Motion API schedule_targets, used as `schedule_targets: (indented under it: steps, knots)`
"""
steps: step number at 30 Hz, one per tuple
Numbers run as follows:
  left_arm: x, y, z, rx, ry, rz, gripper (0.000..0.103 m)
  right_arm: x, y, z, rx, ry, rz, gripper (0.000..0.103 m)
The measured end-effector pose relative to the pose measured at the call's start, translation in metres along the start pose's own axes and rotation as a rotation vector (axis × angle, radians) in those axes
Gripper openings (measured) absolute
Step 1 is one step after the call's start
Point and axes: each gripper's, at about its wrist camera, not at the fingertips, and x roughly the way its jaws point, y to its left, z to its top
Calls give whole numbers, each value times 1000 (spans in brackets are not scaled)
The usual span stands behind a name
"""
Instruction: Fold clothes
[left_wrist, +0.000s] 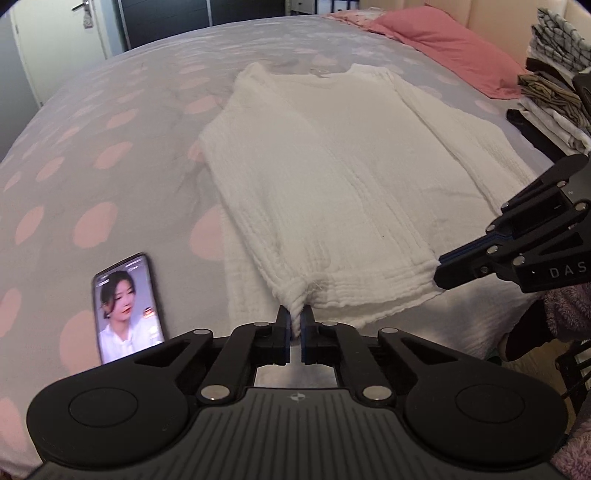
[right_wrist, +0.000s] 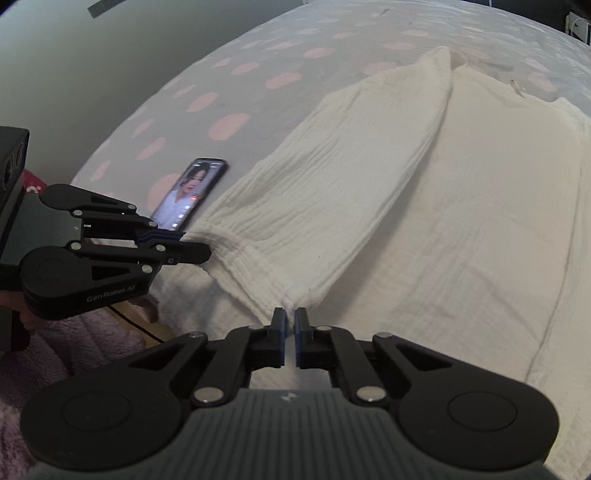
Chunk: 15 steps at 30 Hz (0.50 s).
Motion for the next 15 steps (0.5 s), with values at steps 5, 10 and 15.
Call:
schedule_targets:
  steps: [5, 10, 15]
  knots:
    - [2, 3, -10, 24, 77, 48, 3, 8, 18, -1, -31, 51, 80, 6]
    - [13, 10, -19, 8, 120, 61, 3, 28, 35, -8, -104, 92, 44, 6]
    - [10, 21, -27, -23, 143, 36, 18, 38, 28, -11, -84, 138, 22, 20]
